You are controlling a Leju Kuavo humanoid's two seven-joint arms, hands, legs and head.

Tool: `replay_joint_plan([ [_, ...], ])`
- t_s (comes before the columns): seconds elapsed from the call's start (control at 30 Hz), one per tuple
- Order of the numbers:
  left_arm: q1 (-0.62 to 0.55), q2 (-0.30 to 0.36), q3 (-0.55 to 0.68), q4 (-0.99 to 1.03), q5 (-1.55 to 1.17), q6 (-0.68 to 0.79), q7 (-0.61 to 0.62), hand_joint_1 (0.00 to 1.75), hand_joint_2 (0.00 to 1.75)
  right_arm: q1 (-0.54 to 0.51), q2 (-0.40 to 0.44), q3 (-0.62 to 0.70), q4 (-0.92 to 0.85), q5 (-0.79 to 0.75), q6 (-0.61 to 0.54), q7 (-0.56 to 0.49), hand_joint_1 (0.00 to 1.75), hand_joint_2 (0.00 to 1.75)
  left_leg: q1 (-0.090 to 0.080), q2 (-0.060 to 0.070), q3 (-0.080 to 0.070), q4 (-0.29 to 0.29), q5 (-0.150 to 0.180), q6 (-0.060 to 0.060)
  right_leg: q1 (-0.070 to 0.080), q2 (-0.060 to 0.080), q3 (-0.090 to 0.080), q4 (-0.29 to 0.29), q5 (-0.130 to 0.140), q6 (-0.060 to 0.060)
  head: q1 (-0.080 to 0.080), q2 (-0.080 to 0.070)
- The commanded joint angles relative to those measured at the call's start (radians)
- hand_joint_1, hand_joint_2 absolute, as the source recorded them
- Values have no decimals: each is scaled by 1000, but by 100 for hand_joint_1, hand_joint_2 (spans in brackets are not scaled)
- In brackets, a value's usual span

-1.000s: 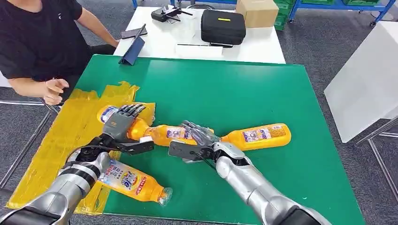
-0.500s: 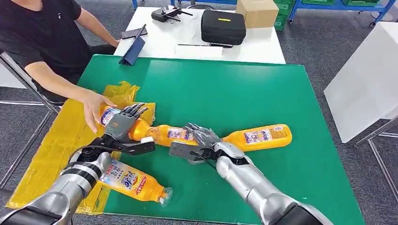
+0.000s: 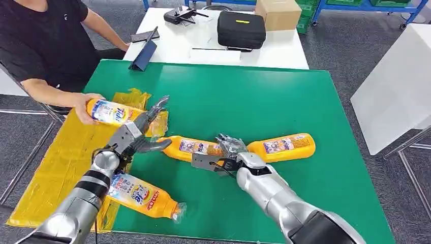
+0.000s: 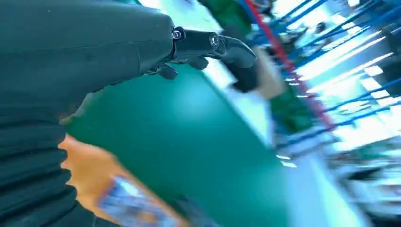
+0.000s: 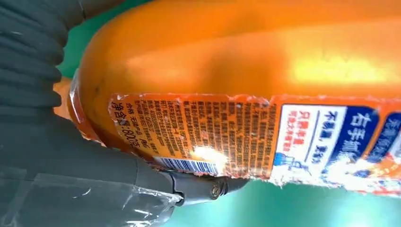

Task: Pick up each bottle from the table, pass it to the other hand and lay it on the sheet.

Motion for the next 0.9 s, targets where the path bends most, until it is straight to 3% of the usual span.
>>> replay_joint_plan([
  [0.03,37,-57,106,-291,230,-136,69,0,0,49,14,-3,128,37,84,34,175,175,3,-2,0,0,1,-1,3,-3,2,-2,1,-2,0,0],
  [0.47,66,-52,111,-310,308,-144,90,0,0,58,13,-46,112,34,57,18,175,175,2,-2,11,-2,0,-1,1,-2,2,-3,0,-1,0,0],
  [0.6,140,-61,169,-363,416,-147,156,0,0,70,23,-135,58,-11,-154,-62,175,175,2,0,12,-3,0,-1,1,0,2,-4,1,-2,0,0],
  [0.7,176,-53,177,-389,433,-152,159,0,0,62,29,-151,45,-15,-163,-65,175,175,1,2,11,-1,-1,-1,1,2,10,-1,0,-2,-1,0],
  [0.9,169,-56,174,-390,433,-151,160,0,0,67,27,-152,44,-12,-166,-66,175,175,3,1,8,-1,1,-1,2,-1,0,-1,2,-4,0,0],
])
